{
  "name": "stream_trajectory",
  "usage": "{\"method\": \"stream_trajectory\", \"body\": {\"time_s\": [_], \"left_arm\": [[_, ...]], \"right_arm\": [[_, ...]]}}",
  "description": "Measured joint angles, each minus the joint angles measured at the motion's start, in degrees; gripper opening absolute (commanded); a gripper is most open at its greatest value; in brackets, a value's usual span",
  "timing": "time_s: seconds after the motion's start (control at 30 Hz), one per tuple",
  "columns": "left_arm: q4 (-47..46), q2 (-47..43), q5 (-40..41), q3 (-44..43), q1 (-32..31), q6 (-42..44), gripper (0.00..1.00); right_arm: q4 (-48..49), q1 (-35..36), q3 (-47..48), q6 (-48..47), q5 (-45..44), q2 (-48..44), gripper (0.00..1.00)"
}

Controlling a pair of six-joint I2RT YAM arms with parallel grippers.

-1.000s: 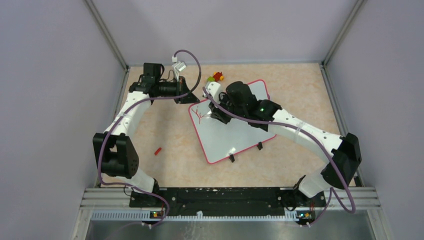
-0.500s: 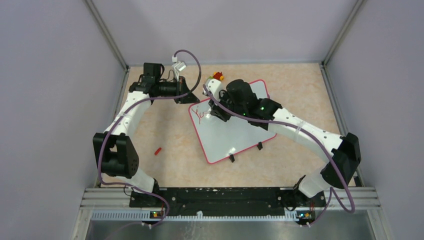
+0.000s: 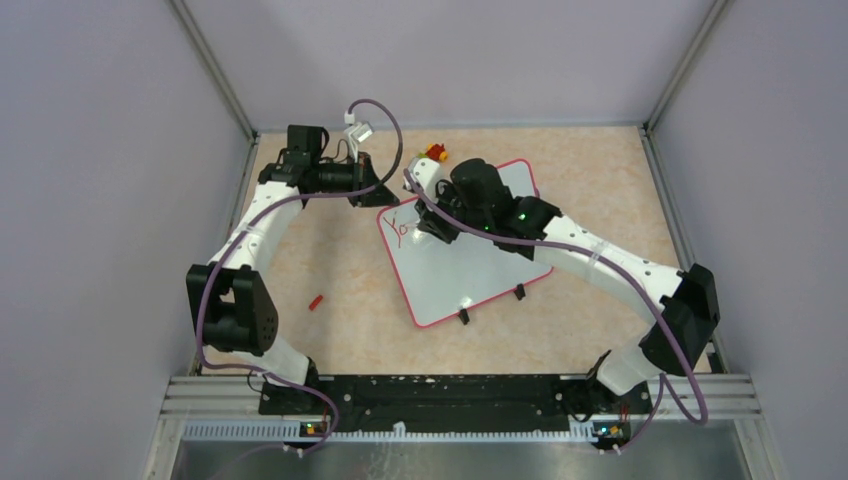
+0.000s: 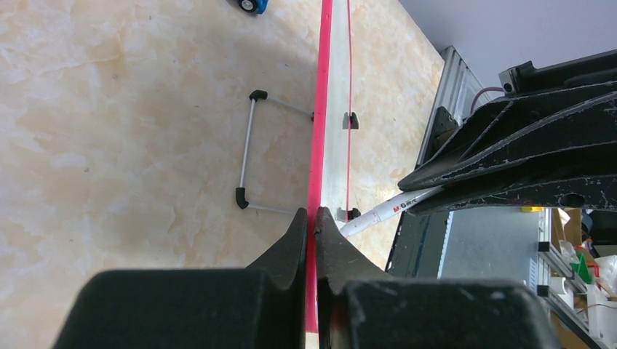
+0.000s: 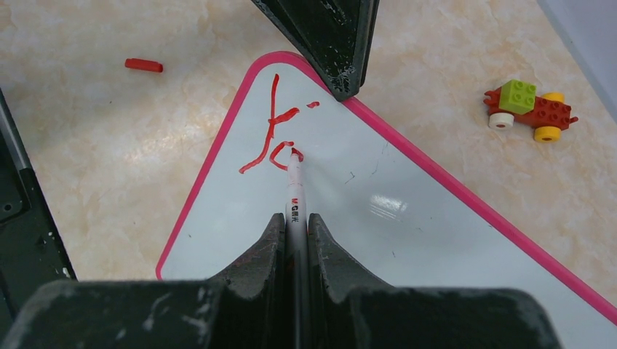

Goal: Write a sentence on the whiteboard

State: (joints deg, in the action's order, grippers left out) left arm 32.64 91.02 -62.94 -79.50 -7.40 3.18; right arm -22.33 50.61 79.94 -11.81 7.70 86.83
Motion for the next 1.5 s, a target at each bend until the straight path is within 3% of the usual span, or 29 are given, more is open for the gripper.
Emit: {"method": "stream_trajectory", "body": {"time_s": [1.5], "left_arm": [[0.15, 0.39, -0.07, -0.33, -0.04, 0.02, 0.0]], "right_arm": [[-0.11, -2.1, -2.84, 0.04, 1.62, -1.75, 0.0]]}}
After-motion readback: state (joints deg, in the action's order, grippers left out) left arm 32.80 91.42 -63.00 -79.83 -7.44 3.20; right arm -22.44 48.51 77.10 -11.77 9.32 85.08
